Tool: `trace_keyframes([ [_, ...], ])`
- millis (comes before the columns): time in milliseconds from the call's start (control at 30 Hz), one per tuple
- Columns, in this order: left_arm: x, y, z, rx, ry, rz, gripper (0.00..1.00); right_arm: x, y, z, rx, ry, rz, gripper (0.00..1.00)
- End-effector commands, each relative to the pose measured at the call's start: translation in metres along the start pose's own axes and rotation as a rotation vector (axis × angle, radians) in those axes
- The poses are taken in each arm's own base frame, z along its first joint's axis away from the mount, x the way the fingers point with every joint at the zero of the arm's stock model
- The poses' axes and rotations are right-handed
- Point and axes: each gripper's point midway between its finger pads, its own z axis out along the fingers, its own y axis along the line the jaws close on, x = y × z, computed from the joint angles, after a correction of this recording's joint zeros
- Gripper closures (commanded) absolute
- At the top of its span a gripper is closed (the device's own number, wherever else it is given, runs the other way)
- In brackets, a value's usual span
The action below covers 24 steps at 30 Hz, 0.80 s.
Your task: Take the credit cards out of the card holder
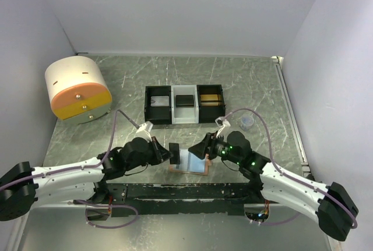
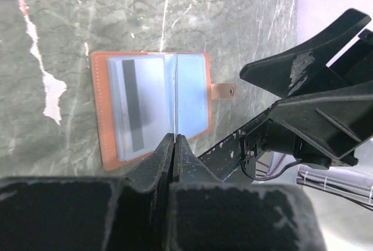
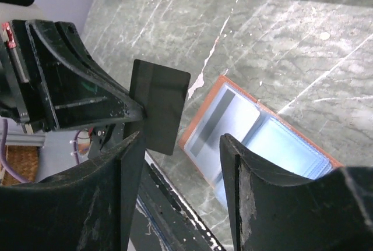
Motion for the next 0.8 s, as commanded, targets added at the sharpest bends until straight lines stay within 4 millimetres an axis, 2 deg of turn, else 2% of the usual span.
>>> trace_keyframes([
  [0,-0.009,0.019,-0.009,-0.062,-0.062,0.012,0.93,-0.010,0.001,-0.008,-0.063,-0.113,-0.106,0.44],
  [133,-0.013,0.026,-0.018,-0.052,-0.099,0.011,0.93,-0.015,-0.007,-0.014,-0.011,-0.141,-0.110,0.44],
  [333,-0.021,0.017,-0.033,0.059,-0.156,0.040,0.93,-0.023,-0.015,-0.010,0.033,-0.129,-0.082,0.39],
  [533,-0.027,0.010,-0.046,0.147,-0.200,0.047,0.93,-0.030,0.026,-0.013,-0.323,-0.075,0.002,0.40],
  [767,-0.026,-0.004,-0.050,0.224,-0.200,0.075,0.93,-0.037,0.051,-0.013,-0.453,-0.057,-0.017,0.44],
])
